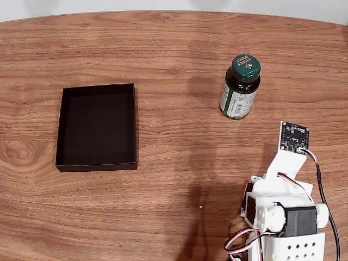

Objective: Pick up the pill bottle and place it in the black box.

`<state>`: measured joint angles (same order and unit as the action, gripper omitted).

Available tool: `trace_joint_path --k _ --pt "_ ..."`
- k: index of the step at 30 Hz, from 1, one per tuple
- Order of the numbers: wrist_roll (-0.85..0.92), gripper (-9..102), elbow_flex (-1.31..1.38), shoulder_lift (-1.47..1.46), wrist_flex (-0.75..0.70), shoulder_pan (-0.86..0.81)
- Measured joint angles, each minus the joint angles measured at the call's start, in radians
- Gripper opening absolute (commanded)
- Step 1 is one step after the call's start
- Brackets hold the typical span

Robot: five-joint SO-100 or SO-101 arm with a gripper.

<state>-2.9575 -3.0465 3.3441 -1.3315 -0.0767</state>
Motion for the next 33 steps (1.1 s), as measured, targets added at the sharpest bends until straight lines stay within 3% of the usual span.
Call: trace_joint_path --k 33 --pt "0.043 0 0.0 0.0 0.017 -0.037"
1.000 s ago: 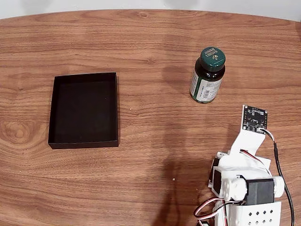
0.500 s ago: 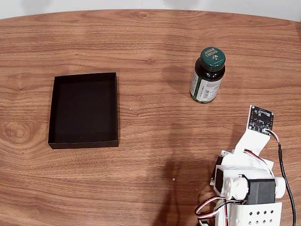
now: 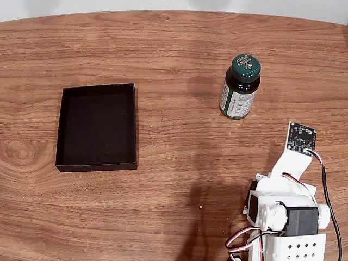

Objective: Pick up the pill bottle and place it in the black box.

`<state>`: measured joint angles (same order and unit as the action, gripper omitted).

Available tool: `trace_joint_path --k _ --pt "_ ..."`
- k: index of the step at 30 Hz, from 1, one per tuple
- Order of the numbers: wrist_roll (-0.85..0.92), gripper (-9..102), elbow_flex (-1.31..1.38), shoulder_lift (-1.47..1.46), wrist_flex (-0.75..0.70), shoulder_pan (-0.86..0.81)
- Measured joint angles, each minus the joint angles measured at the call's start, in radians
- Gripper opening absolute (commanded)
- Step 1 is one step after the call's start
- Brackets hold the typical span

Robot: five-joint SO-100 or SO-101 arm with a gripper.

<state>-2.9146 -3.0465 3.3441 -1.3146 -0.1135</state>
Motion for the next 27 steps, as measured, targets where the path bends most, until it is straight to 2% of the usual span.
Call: trace_joint_path --k 20,27 --pt "0.015 1 0.0 0.0 0.006 -0.011" --pt "-0.103 0 0.0 -0.002 0.009 -0.097"
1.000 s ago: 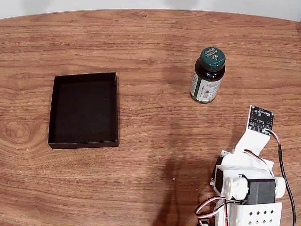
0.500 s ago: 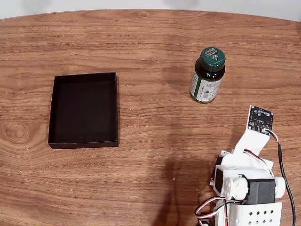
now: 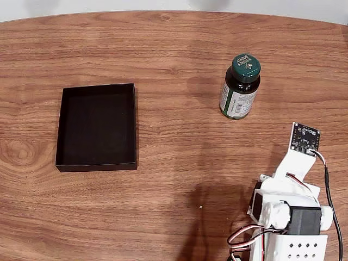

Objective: Pick up the pill bottle and place it in the black box.

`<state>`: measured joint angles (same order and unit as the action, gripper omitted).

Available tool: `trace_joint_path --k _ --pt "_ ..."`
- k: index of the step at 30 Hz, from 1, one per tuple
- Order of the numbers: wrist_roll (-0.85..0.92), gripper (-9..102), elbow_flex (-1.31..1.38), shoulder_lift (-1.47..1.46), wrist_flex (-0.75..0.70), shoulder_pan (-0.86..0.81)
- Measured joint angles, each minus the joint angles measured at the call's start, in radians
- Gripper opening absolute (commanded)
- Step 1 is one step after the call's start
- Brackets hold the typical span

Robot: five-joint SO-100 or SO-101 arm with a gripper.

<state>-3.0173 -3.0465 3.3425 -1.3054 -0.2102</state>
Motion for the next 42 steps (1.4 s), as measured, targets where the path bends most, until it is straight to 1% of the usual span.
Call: trace_joint_path --k 7,11,23,35,42 --pt "-0.126 0 -0.002 -0.003 0.061 -0.034" --pt "-0.156 0 -0.002 -0.003 0.11 -0.034" --pt "-0.158 4 -0.002 -0.009 0.305 -0.034" --pt "-0.146 14 -0.002 -0.014 0.482 0.006" --pt "-0.143 20 -0.002 -0.014 0.586 0.071"
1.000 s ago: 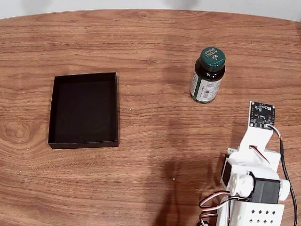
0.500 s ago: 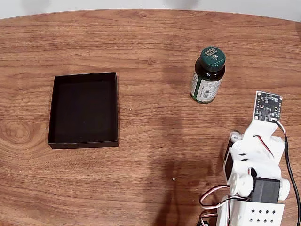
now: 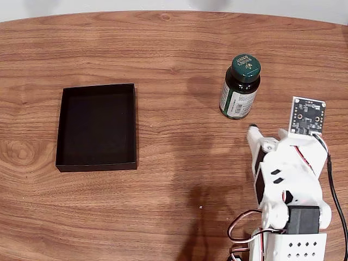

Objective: Pick up the pill bottle and place it in the black box.

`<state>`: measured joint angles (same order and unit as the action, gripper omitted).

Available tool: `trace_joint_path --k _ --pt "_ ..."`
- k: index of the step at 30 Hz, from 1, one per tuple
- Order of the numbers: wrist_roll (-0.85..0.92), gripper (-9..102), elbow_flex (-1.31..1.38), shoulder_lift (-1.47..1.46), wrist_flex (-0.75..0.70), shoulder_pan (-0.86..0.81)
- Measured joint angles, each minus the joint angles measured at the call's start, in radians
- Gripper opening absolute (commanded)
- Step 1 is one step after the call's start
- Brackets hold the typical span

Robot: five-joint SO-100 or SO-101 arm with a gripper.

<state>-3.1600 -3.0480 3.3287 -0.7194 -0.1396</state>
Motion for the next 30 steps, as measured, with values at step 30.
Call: trace_joint_path --k 30 --pt "0.012 37 0.0 -0.374 0.574 0.051"
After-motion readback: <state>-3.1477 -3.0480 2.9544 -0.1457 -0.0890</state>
